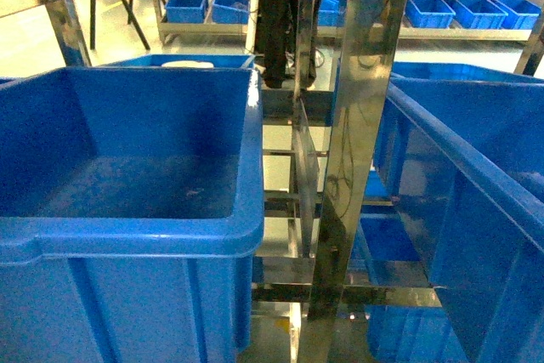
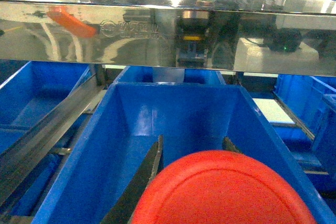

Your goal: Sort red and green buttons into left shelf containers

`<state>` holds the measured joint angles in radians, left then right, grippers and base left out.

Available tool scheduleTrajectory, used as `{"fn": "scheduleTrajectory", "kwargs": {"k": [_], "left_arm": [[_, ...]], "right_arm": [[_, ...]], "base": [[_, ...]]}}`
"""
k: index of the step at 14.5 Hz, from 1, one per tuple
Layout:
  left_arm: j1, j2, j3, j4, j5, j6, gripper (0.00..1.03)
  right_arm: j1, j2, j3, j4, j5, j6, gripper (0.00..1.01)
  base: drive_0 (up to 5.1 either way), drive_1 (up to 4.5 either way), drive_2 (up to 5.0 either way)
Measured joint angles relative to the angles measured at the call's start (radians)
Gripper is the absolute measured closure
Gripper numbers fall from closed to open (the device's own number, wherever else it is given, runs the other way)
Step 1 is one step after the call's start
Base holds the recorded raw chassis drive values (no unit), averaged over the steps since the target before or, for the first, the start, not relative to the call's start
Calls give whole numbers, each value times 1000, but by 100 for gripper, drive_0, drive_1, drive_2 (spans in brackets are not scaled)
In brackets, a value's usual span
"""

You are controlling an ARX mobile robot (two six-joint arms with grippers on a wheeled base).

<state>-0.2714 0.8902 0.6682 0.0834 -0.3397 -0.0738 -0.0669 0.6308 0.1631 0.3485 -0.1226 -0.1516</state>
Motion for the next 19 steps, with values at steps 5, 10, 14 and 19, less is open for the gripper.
{"fn": "scheduleTrajectory", "kwargs": {"k": [5, 10, 14, 19], "left_arm": [[0, 0, 0, 0, 0, 0, 76], [0, 0, 0, 0, 0, 0, 76], [0, 0, 0, 0, 0, 0, 76], [0, -1, 0, 0, 0, 0, 77]], "right_arm": [[14, 97, 77, 51, 8, -4, 75], [4, 243, 162, 85, 24, -27, 75], [-90, 559, 308, 100, 53, -65, 75], [-76, 1252, 949, -392, 84, -50, 75]], "base": [[0, 0, 0], [0, 0, 0], [0, 0, 0], [0, 0, 0]]}}
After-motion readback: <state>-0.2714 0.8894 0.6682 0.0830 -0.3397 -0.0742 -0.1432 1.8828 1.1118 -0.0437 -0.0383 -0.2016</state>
